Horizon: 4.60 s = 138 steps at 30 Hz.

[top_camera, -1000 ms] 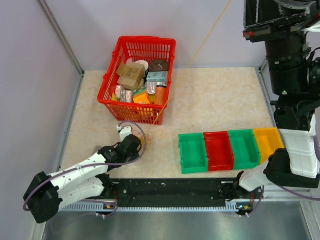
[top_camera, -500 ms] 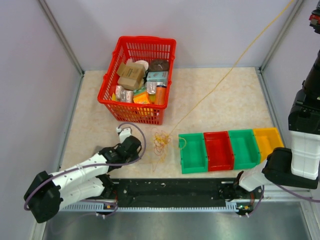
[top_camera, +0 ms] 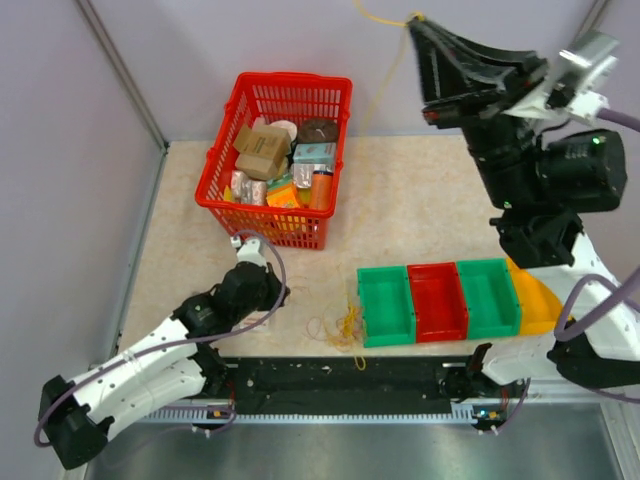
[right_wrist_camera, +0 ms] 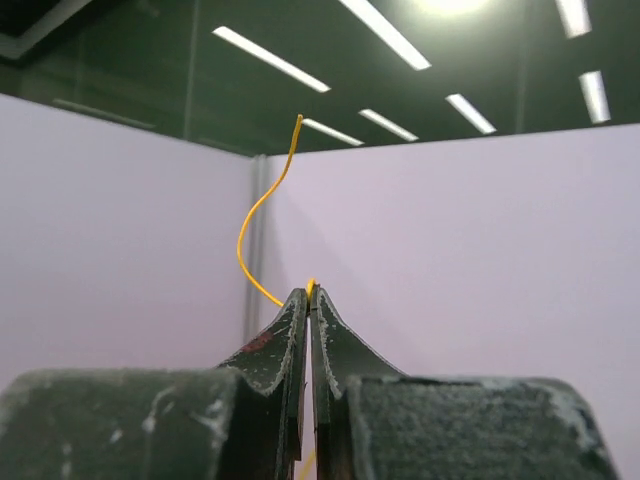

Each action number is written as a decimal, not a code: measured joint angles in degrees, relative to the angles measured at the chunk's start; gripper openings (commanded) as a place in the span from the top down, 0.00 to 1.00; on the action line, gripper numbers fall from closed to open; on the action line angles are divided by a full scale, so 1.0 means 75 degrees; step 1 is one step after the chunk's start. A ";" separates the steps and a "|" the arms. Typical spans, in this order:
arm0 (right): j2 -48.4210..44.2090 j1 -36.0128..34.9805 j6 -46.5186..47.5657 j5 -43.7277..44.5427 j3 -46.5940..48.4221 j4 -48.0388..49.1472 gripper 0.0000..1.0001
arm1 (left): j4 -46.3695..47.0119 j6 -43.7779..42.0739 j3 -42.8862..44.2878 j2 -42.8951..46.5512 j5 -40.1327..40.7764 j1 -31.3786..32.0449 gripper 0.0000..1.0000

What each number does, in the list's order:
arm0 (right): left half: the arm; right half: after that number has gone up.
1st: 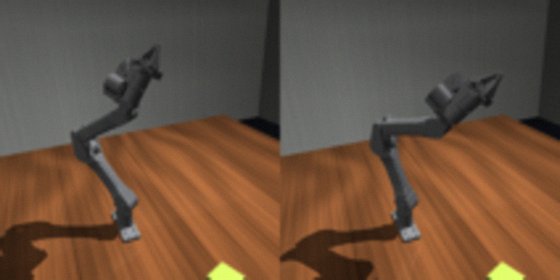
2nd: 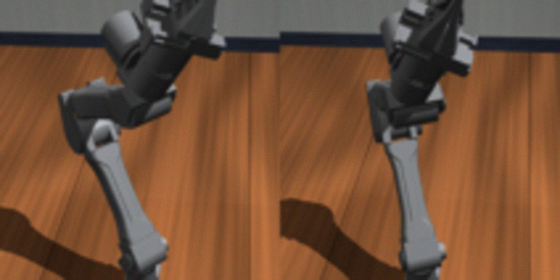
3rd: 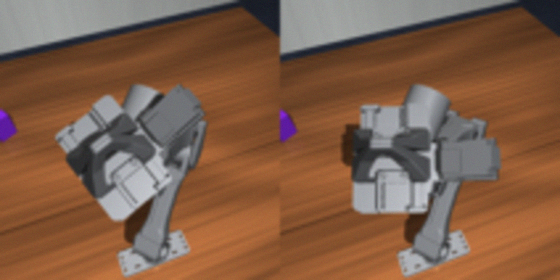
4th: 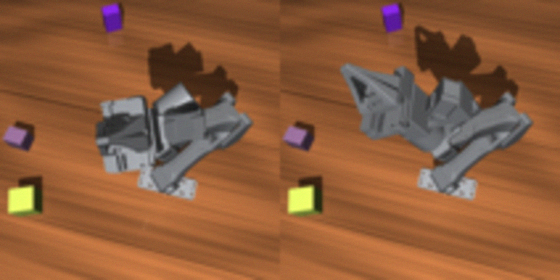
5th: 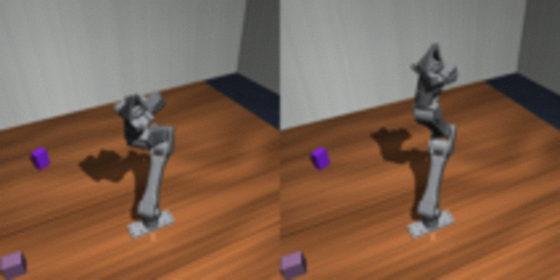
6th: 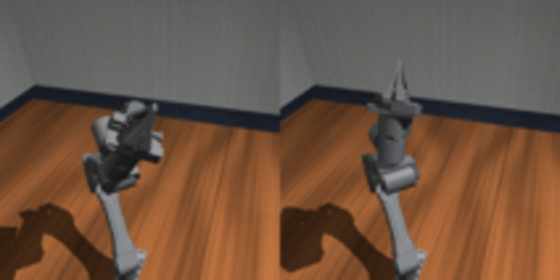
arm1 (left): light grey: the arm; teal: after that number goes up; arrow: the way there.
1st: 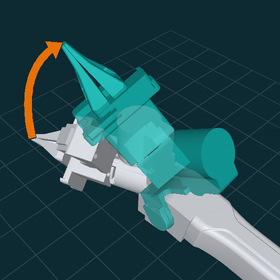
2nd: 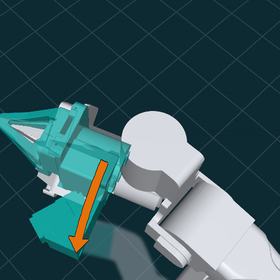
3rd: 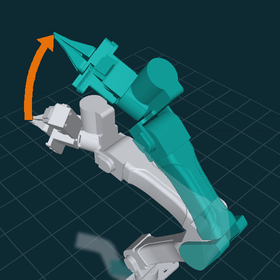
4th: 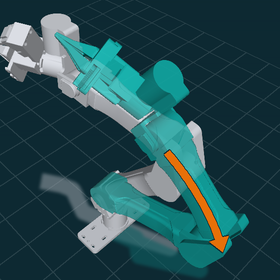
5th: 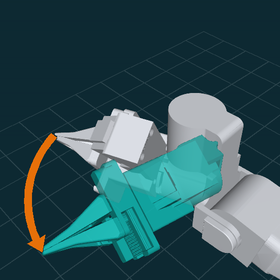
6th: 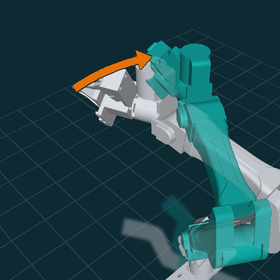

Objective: Untangle the cables

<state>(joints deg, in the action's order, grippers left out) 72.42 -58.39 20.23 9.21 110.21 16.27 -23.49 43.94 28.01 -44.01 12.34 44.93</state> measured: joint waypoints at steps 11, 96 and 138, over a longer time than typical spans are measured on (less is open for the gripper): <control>0.0469 0.0000 -0.2678 -0.1635 0.1043 -0.1644 1.00 | -0.0833 -0.1037 0.2410 0.2331 -0.0166 0.0000 1.00; 0.2384 -0.1416 -0.5928 -0.0329 -0.7670 -0.0128 1.00 | -0.0271 -0.3695 1.0777 -0.1722 -0.0903 0.0000 1.00; -0.0994 -0.0866 -0.3197 -0.2352 -0.4677 -0.3567 0.17 | -0.2011 -0.1425 0.9422 -0.0889 0.0670 0.0000 1.00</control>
<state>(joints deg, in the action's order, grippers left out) 64.97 -64.88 -3.75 -8.43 75.13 -10.48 -38.57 33.26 98.67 -50.68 17.37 44.93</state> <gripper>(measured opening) 0.854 0.011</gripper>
